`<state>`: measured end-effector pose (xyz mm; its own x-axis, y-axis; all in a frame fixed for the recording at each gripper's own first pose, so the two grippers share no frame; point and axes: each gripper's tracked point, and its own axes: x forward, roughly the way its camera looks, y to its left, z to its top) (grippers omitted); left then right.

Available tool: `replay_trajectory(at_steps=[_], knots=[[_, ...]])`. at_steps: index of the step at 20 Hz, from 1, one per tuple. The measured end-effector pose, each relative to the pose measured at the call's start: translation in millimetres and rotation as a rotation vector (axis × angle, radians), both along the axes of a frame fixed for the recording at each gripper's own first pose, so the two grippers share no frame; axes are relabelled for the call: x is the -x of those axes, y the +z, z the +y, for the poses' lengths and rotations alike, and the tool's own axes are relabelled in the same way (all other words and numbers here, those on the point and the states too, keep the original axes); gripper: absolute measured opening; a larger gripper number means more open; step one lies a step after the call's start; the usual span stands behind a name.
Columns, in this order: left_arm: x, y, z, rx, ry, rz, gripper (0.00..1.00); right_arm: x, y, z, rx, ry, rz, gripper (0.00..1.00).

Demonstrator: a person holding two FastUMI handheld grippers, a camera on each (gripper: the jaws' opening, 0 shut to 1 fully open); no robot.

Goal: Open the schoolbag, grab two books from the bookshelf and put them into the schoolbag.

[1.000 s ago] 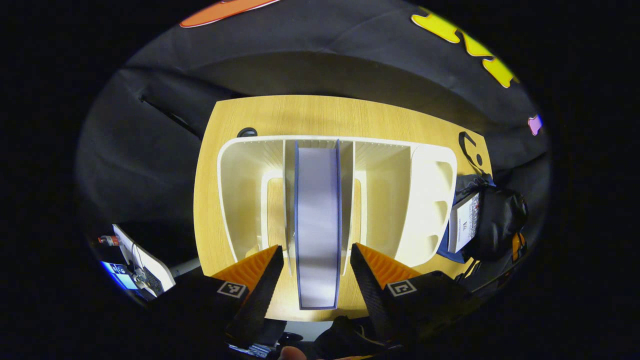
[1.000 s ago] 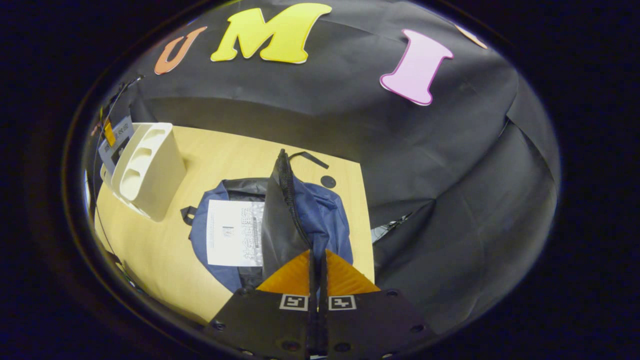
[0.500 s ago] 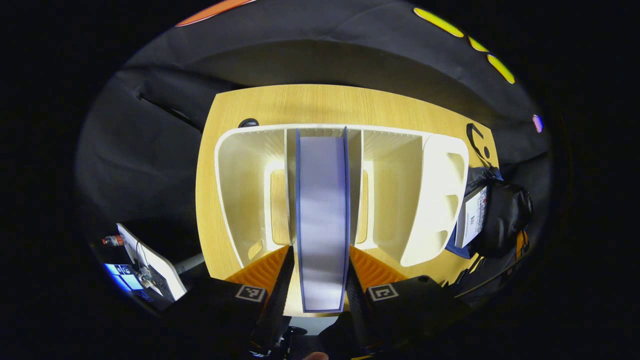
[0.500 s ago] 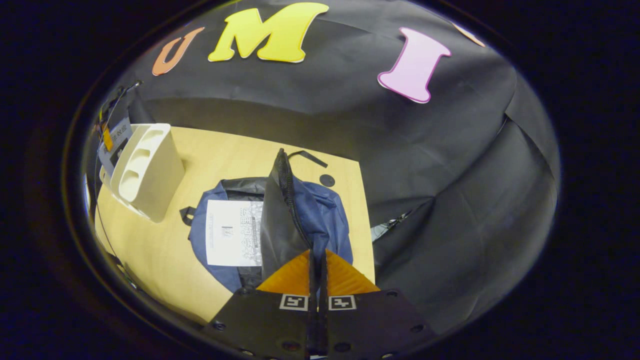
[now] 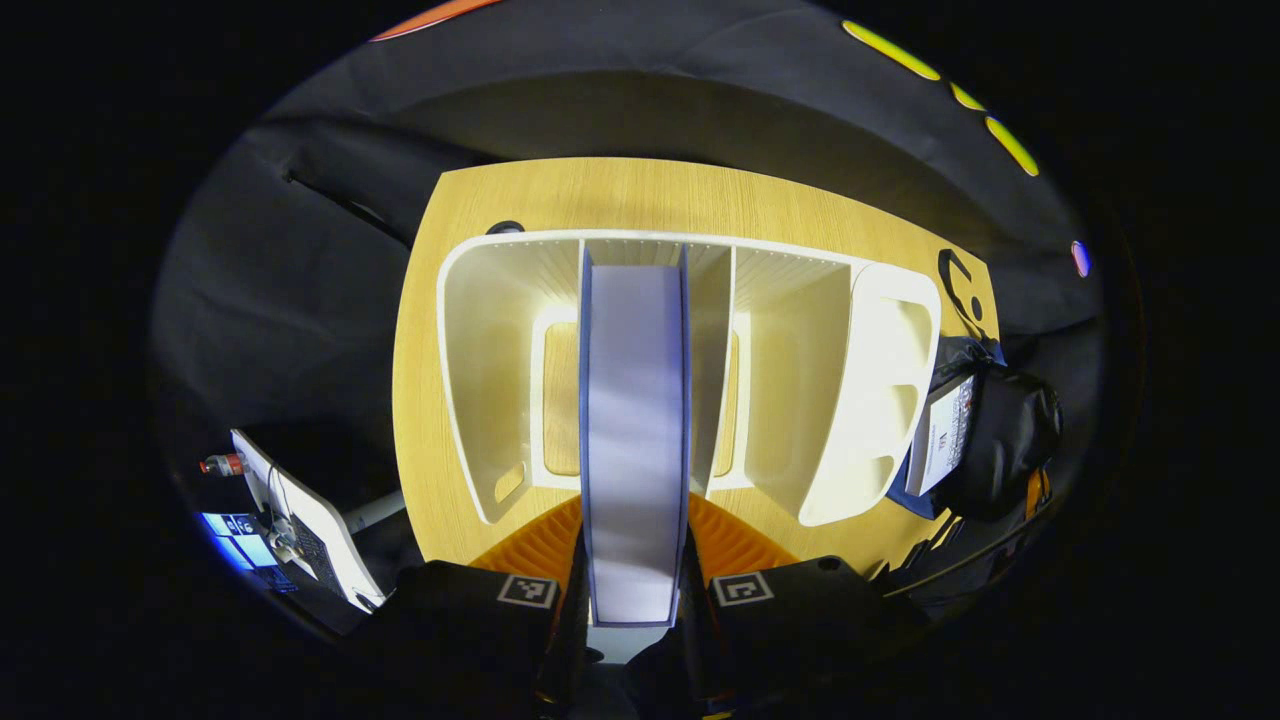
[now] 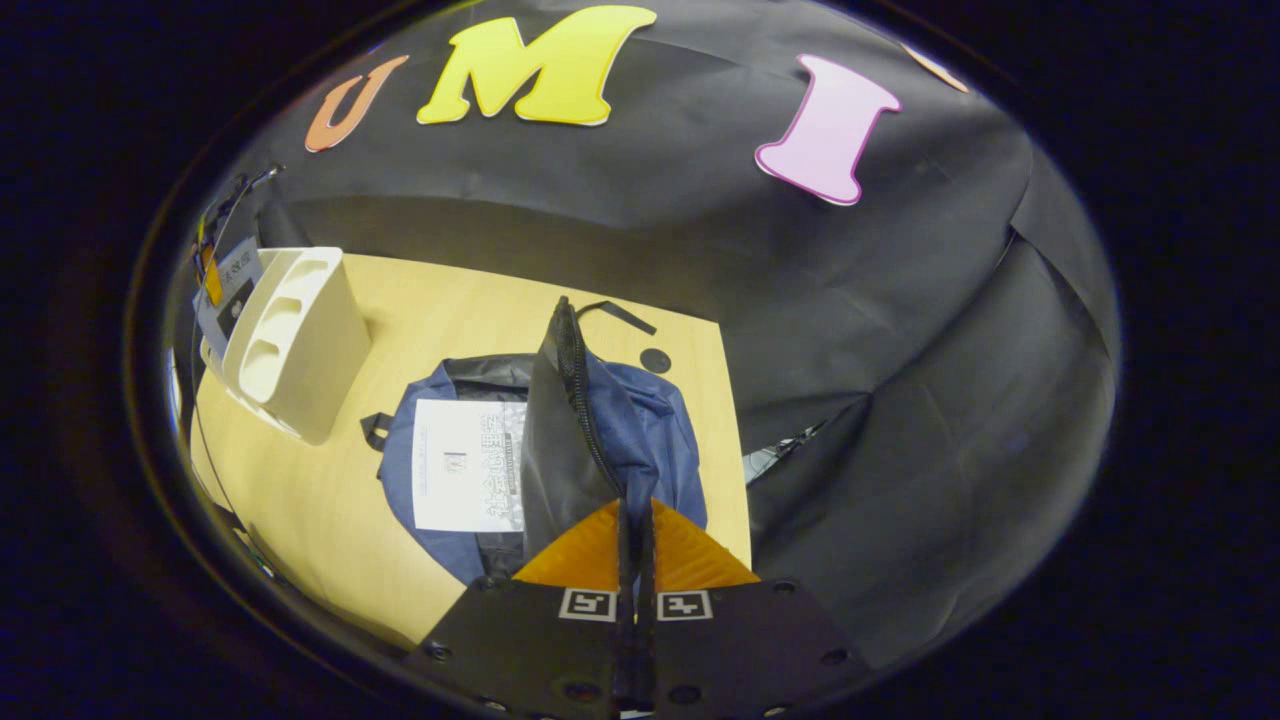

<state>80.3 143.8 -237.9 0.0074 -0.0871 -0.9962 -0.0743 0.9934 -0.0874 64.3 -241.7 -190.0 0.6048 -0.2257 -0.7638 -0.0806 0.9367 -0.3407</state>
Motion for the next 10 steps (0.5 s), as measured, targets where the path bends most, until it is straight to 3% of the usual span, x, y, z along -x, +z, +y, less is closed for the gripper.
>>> replay_trajectory(at_steps=[4,5,8,10], knots=[[8.2,29.4,9.4,-0.014,-0.028,-0.069,0.41,0.1,0.5,1.4,-0.001,0.011,0.000,0.00],[13.1,38.6,9.6,-0.008,-0.032,-0.086,0.44,-0.1,-0.8,1.7,-0.002,0.013,0.000,0.00],[26.5,71.9,7.5,0.032,-0.036,-0.140,0.36,1.3,-0.8,2.8,0.000,0.023,0.001,0.00],[32.4,95.8,11.5,0.040,-0.028,-0.189,0.39,1.3,-0.9,5.2,0.001,0.030,0.001,0.00]])
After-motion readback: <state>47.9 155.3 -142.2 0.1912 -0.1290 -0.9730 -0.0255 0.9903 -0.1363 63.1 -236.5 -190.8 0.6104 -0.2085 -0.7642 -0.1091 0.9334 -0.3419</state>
